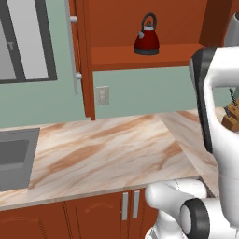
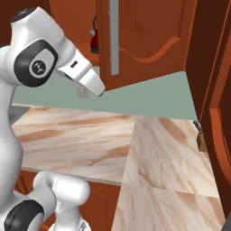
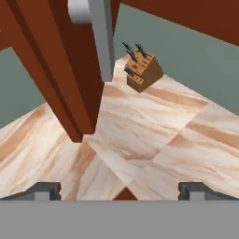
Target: Open the cabinet, pick the kettle from the cabinet, and place it in the sink.
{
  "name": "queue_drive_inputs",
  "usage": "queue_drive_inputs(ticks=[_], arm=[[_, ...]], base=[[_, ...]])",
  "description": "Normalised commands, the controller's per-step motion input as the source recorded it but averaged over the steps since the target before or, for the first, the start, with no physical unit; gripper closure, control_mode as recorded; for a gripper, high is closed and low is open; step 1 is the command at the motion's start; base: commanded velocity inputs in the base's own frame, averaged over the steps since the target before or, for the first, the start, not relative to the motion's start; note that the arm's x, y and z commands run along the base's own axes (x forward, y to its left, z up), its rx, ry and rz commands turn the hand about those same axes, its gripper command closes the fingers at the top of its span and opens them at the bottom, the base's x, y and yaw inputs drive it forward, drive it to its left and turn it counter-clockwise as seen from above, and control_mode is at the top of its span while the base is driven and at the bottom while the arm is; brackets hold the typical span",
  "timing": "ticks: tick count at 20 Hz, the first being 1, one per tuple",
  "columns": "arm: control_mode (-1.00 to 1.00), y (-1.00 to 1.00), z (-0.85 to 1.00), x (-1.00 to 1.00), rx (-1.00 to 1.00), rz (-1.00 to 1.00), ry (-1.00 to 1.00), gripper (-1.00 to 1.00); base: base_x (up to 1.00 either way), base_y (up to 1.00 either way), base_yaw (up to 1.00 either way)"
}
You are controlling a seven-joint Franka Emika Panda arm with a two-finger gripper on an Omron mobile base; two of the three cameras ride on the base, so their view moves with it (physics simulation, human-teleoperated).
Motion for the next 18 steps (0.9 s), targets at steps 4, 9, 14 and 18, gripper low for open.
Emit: queue_drive_inputs(ticks=[4, 9, 14, 18], arm=[[-1.00, 0.46, -0.01, -0.04, 0.00, -0.38, -0.22, -1.00], [-1.00, 0.33, -0.01, 0.10, 0.00, -0.59, -0.15, -1.00], [-1.00, 0.38, 0.00, 0.16, 0.00, -0.47, -0.17, -1.00], [-1.00, 0.39, 0.02, 0.14, 0.06, -0.40, -0.18, -1.00]], base=[[0.00, 0.00, 0.00], [0.00, 0.00, 0.00], [0.00, 0.00, 0.00], [0.00, 0.00, 0.00]])
